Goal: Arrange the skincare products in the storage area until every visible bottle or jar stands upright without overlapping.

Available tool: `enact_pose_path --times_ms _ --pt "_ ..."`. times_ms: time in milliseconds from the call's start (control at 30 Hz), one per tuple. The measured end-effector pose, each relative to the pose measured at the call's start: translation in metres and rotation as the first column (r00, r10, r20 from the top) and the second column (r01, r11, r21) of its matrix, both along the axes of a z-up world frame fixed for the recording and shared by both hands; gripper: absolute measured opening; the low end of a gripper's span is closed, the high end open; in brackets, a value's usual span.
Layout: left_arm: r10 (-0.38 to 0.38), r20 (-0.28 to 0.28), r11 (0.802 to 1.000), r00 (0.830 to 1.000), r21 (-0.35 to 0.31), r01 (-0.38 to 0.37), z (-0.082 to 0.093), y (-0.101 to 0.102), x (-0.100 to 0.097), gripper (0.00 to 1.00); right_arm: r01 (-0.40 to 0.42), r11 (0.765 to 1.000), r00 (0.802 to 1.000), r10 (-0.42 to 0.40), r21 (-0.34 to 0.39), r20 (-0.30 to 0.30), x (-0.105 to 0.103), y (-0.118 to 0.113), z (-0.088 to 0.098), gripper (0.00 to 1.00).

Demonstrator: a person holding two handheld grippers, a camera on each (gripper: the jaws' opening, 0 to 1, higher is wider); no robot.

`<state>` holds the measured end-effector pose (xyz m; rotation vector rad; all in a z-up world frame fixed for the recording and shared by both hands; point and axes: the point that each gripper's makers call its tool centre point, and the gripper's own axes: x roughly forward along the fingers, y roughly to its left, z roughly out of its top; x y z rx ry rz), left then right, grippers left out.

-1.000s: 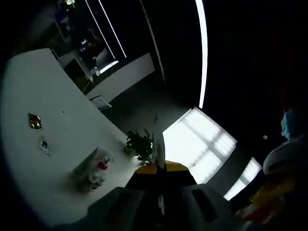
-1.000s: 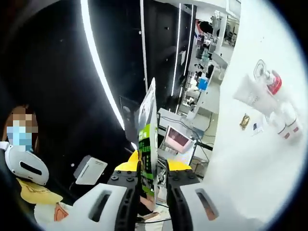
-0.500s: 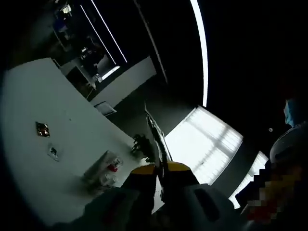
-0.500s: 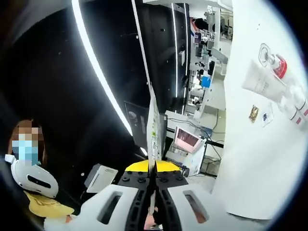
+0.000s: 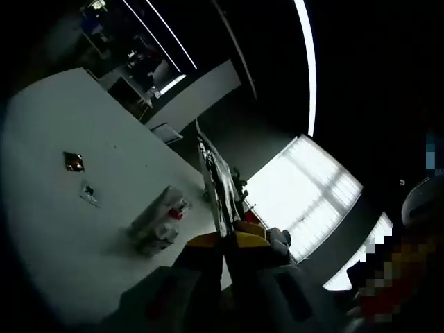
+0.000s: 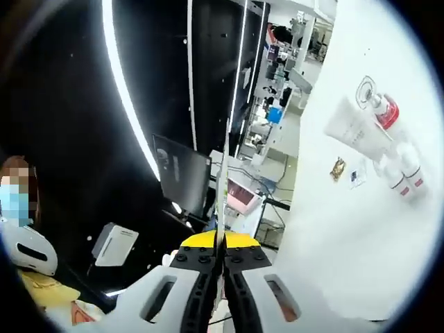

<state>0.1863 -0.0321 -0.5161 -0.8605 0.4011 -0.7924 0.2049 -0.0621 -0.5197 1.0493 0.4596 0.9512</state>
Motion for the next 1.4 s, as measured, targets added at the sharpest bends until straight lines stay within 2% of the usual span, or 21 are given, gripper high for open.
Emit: enact_pose_path --times_ms 200,300,367,433,533,567,867,1100,1267,1400 --pt "0.006 -0.009 1.000 1.000 -0.011 -0.006 -0.002 0.002 -0.001 0.00 0.004 1.000 1.000 -0.004 0.005 -0.018 0.001 0.002 -0.003 0.01" --pt "0.009 -0.020 1.000 1.000 -0.017 -0.009 -0.006 0.005 -0.001 0.00 0.009 1.000 1.000 -0.009 -0.007 0.010 0.001 0.004 -0.005 0.02" --pt "0.013 -0.037 0.999 0.999 -0.049 -0.015 -0.008 0.006 -0.001 0.00 0.012 1.000 0.998 -0.012 0.006 0.063 0.000 0.004 -0.002 0.03" --pt "0.017 -0.055 0.997 0.998 -0.069 -0.020 -0.010 0.007 -0.002 0.00 -0.010 1.000 0.996 0.008 0.023 0.091 -0.003 0.004 -0.001 0.11" --pt "0.024 -0.079 0.997 0.997 -0.077 -0.030 -0.017 0.008 -0.002 0.00 -0.034 0.998 0.988 0.041 -0.045 0.152 -0.006 0.006 -0.006 0.27" --pt "0.026 -0.089 0.996 0.996 -0.083 -0.033 -0.019 0.008 -0.001 0.00 -0.033 0.996 0.983 0.047 -0.078 0.176 -0.007 0.007 -0.008 0.31" --pt "0.028 -0.131 0.993 0.991 -0.107 -0.042 -0.028 0.008 0.008 0.00 -0.068 0.987 0.963 0.103 -0.146 0.249 -0.008 0.008 -0.008 0.53" --pt "0.026 -0.162 0.993 0.987 -0.107 -0.043 -0.039 0.008 0.016 0.00 -0.071 0.978 0.958 0.121 -0.194 0.261 -0.005 0.006 -0.016 0.65" --pt "0.032 -0.191 0.994 0.981 -0.097 -0.051 -0.049 0.009 0.022 0.00 -0.043 0.960 0.950 0.125 -0.277 0.286 -0.001 0.001 -0.030 0.77" --pt "0.036 -0.212 0.993 0.977 -0.100 -0.058 -0.057 0.014 0.028 0.00 -0.042 0.949 0.955 0.131 -0.314 0.267 0.000 -0.004 -0.043 0.85"
